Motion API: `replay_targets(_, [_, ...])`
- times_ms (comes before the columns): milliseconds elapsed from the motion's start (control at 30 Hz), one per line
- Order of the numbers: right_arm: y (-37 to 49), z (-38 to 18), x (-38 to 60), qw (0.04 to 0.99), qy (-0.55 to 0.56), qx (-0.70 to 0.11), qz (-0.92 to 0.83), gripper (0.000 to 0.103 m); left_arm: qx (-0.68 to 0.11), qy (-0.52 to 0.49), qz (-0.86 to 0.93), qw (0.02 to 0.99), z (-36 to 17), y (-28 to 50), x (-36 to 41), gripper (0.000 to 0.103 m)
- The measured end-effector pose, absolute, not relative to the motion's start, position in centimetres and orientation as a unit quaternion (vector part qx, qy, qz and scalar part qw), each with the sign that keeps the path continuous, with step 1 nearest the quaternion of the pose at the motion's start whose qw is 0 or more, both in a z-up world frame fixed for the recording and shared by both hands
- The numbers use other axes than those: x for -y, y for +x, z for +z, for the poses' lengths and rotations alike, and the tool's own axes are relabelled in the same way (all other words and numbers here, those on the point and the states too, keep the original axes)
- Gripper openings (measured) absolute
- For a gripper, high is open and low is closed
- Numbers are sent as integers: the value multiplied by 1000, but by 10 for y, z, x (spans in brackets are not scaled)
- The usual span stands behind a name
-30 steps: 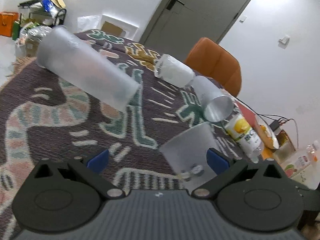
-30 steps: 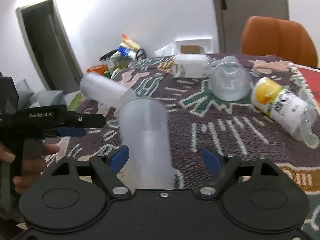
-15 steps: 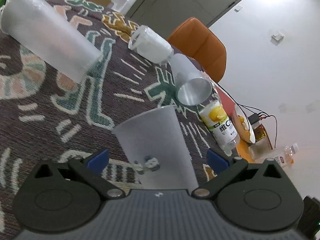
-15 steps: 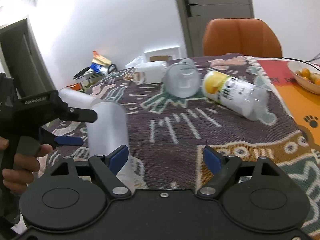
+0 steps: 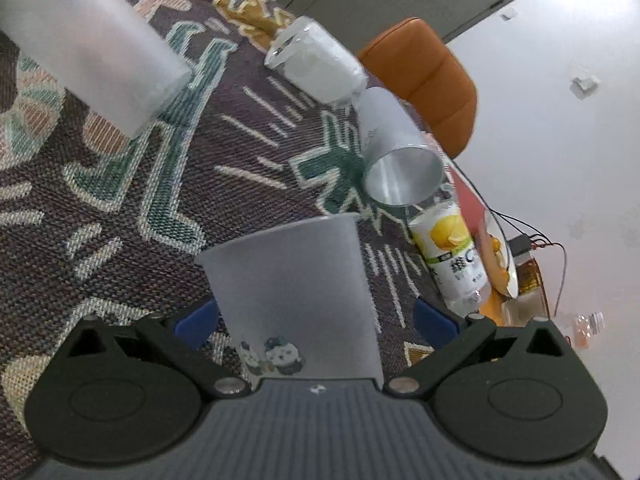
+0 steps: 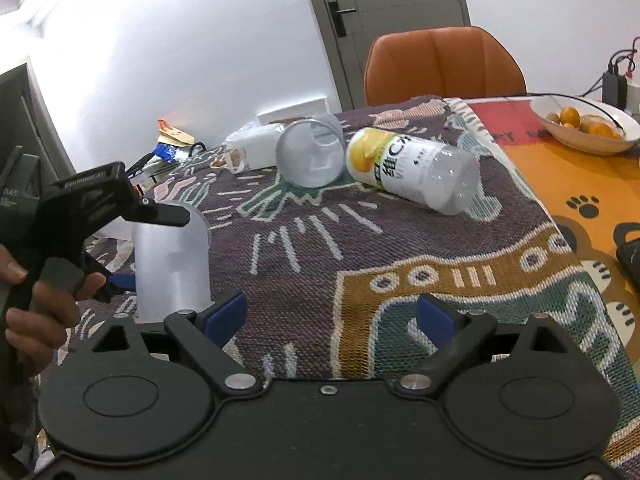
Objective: Flip cup upright
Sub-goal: 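Rotate the right gripper to turn the held cup rim-up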
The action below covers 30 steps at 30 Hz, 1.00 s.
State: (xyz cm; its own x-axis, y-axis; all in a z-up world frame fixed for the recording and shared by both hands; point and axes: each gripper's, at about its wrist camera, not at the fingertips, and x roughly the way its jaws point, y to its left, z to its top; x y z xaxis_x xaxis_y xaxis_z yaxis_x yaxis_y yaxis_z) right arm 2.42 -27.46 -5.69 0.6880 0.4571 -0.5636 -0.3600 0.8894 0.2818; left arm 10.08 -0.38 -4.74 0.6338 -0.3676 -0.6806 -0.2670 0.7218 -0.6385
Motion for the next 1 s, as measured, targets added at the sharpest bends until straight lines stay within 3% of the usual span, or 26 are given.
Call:
replay_targets(300, [28,-65,274,913,75,-335,219,93,-442,-399,-28,803,-54,116,-2,99])
replay_targets(333, [28,-65,274,913,75,-336,218,94,-442,-398,-31,803,-54,117,-1,91])
replay_targets(367, [28,-65,274,913,75,-336,218,94,-444,-396,-38,802,-54,118,0,77])
replay_targets(400, [28,-66,274,913,74,-337,218,94,-448,-397,-42,800,-55,119,0,75])
replay_targets(1000, [9,-59,273,916,71,-316,236,94,-362,-293,-47,884,-6,72,16,73])
